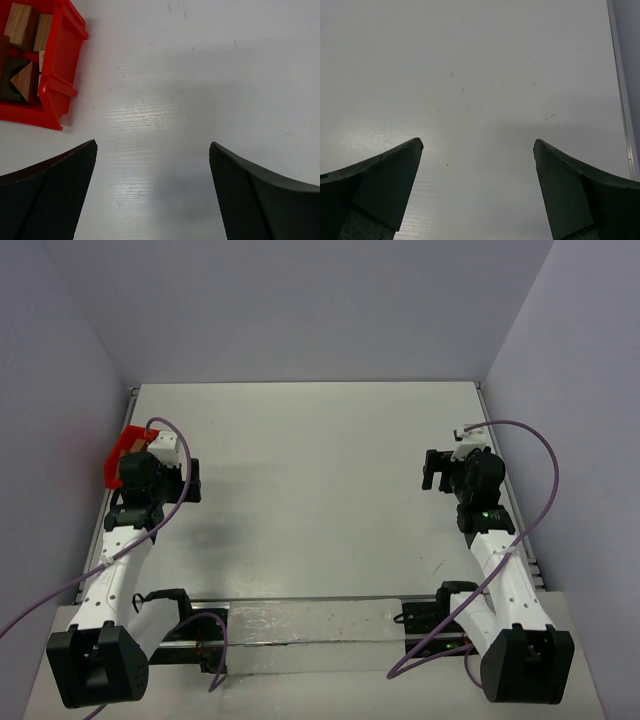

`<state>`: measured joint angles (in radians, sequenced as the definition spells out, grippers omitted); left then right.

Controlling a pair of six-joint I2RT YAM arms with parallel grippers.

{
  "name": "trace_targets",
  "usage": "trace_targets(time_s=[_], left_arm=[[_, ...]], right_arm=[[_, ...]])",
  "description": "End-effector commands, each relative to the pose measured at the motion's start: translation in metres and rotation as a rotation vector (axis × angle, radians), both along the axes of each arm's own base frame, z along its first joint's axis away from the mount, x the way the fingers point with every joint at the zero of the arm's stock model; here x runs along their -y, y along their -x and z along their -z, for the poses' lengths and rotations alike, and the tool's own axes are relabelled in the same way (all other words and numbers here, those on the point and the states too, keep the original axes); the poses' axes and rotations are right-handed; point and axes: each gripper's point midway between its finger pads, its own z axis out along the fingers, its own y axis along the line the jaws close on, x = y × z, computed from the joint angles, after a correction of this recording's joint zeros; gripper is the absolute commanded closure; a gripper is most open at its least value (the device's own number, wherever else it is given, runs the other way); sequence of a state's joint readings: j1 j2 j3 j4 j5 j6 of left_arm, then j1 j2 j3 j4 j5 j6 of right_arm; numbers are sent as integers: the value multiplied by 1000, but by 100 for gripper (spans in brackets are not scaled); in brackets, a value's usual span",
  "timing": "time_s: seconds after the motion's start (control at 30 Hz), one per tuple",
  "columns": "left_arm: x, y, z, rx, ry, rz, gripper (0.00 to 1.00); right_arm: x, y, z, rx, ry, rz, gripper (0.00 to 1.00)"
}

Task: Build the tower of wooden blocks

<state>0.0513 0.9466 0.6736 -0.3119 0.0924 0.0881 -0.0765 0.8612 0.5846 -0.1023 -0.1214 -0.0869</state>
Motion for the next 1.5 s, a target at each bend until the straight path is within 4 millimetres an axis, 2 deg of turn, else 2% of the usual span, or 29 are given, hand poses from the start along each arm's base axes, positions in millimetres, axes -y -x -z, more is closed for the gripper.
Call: trace_targets(time_s=[0.0,0.07,0.13,0.2,0.3,0.37,0.43,0.5,0.57,0.63,0.7,0.73,0.8,0.87,1.13,1.27,1.47], left_arm=[[5,-9,-23,56,5,43,1],[4,-14,-25,52,-5,49,1],[2,-22,-36,65,-20,44,1],[0,-29,-33,21,-40,60,2],[0,-45,-41,-27,-67,112,4],[-2,-61,-59,-30,-84,144,5],[-6,-72,-51,-105,-92,177,6],[-13,-85,-51,-138,-94,186,7],[-29,-108,-65,-134,-109,167,9],[-41,-122,-58,-177,-113,158,12],[-53,-134,-36,-250,-113,139,15],[-59,-138,-38,-255,-112,125,17],[-71,-145,-15,-312,-88,103,20],[-81,-146,-4,-333,-74,87,22],[-103,-143,44,-440,-80,41,31],[-104,-139,59,-467,-83,35,35],[-103,-127,80,-519,-82,51,49]], right_arm=[[0,-6,-24,53,7,-10,0],[-1,-6,-23,46,8,-16,0],[-1,-6,-21,37,11,-19,0],[-1,-6,-19,30,12,-22,0],[-2,-7,-18,19,9,-27,0],[-2,-8,-17,13,7,-29,0],[-3,-8,-15,5,5,-35,0],[-3,-8,-14,-5,5,-36,0],[-2,-8,-12,-13,13,-35,0],[-2,-7,-11,-16,16,-36,0],[-2,-7,-10,-21,19,-38,0],[-2,-8,-9,-23,18,-40,0],[-2,-8,-9,-27,17,-40,0],[-2,-9,-9,-28,20,-39,0],[-3,-8,-8,-35,23,-51,0],[-3,-9,-8,-39,24,-52,0],[-3,-9,-8,-36,24,-53,0]])
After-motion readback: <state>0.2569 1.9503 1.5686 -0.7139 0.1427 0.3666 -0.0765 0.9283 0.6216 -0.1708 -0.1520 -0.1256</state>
